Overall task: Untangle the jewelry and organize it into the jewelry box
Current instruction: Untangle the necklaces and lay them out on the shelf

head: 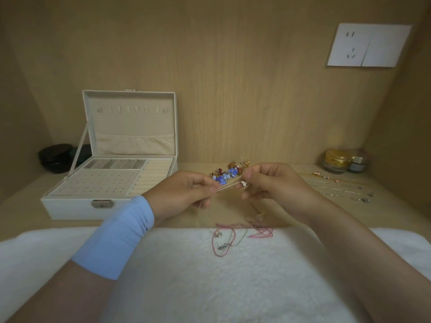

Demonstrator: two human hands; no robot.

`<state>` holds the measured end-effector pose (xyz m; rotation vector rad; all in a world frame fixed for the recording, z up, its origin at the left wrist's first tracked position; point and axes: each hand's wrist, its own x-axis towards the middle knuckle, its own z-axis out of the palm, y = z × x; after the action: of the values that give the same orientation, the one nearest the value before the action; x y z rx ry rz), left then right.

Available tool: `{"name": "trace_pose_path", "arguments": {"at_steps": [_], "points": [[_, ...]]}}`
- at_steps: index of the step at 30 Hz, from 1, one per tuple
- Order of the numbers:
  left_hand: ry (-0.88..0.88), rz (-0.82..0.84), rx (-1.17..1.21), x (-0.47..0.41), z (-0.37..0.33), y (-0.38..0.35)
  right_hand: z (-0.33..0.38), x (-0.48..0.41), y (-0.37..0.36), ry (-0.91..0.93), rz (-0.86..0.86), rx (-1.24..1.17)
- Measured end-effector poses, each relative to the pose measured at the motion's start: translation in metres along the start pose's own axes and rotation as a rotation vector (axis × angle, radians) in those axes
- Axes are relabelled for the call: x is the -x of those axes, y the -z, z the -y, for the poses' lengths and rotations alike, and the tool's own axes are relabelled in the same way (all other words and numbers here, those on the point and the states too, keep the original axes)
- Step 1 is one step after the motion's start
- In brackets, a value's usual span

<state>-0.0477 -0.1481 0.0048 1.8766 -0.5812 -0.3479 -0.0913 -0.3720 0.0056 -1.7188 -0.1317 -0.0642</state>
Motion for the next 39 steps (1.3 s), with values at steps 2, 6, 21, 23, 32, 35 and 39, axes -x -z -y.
{"name": "trace_pose_path", "arguments": {"at_steps": [2,6,21,23,32,35,39], "points": [[0.018,0.014,-0.038,-0.004,-0.002,0.004,0.000,-0.003,0.007,-0.018,-0.040,-0.067],[0.068,0.078,-0.161,-0.012,-0.009,0.013,-0.003,-0.011,0.028,-0.059,-0.133,-0.165],[0.023,-0.007,-0.548,-0.099,-0.023,-0.031,-0.030,0.018,0.154,-0.149,-0.353,0.409],[-0.012,-0.014,-0.584,-0.112,-0.025,-0.051,-0.034,0.028,0.172,-0.163,-0.390,0.472],[-0.067,0.036,-0.784,-0.150,-0.022,-0.125,-0.059,0.052,0.225,-0.278,-0.430,0.917],[-0.087,0.036,-0.866,-0.158,-0.018,-0.136,-0.062,0.059,0.229,-0.327,-0.407,0.991],[-0.113,0.058,-0.927,-0.156,-0.017,-0.145,-0.065,0.064,0.231,-0.384,-0.420,1.075]]}}
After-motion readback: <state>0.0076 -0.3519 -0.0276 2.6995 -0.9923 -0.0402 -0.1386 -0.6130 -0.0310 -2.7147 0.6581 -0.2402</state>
